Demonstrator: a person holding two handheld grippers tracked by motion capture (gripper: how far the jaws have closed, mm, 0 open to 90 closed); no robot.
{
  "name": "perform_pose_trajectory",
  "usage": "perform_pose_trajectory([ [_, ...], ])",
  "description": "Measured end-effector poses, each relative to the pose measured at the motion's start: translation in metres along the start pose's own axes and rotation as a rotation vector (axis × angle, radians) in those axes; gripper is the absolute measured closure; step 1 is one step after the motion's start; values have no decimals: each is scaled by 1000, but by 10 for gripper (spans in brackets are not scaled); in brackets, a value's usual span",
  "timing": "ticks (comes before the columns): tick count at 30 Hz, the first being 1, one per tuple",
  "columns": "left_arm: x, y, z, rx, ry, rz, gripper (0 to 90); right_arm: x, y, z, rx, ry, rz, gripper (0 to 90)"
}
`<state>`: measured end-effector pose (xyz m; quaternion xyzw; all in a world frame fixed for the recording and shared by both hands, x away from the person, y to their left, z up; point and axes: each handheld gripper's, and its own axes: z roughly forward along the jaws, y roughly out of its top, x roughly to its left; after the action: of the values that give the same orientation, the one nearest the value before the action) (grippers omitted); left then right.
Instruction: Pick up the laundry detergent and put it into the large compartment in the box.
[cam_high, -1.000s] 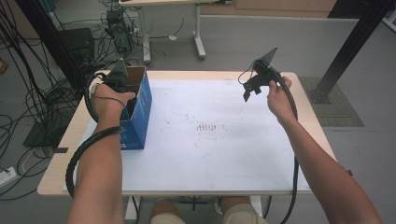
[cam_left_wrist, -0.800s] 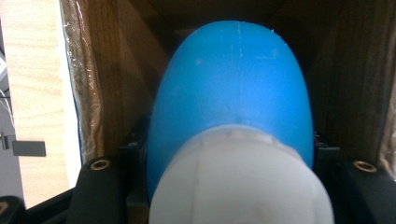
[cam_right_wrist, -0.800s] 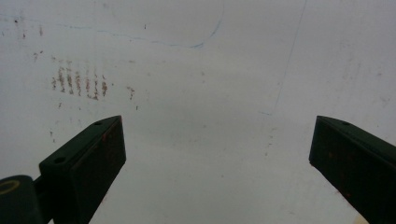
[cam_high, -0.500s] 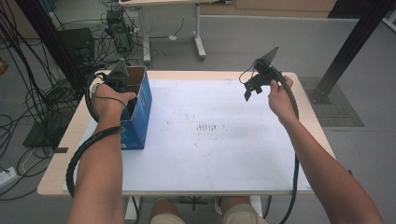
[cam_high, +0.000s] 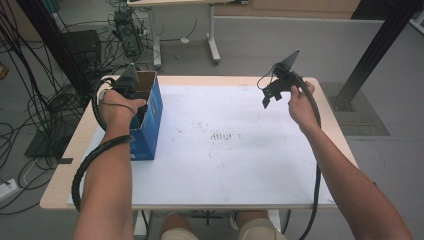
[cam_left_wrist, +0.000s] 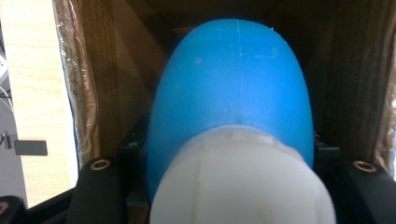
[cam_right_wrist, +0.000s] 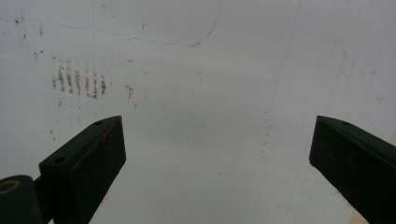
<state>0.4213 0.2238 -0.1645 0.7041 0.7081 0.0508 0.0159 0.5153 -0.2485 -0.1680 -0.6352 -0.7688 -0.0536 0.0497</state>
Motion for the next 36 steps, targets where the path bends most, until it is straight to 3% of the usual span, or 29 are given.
perform_pose_trajectory([
  [36, 1, -1, 0, -1, -2, 1, 372, -1, -1, -2, -6, 3, 6, 37],
])
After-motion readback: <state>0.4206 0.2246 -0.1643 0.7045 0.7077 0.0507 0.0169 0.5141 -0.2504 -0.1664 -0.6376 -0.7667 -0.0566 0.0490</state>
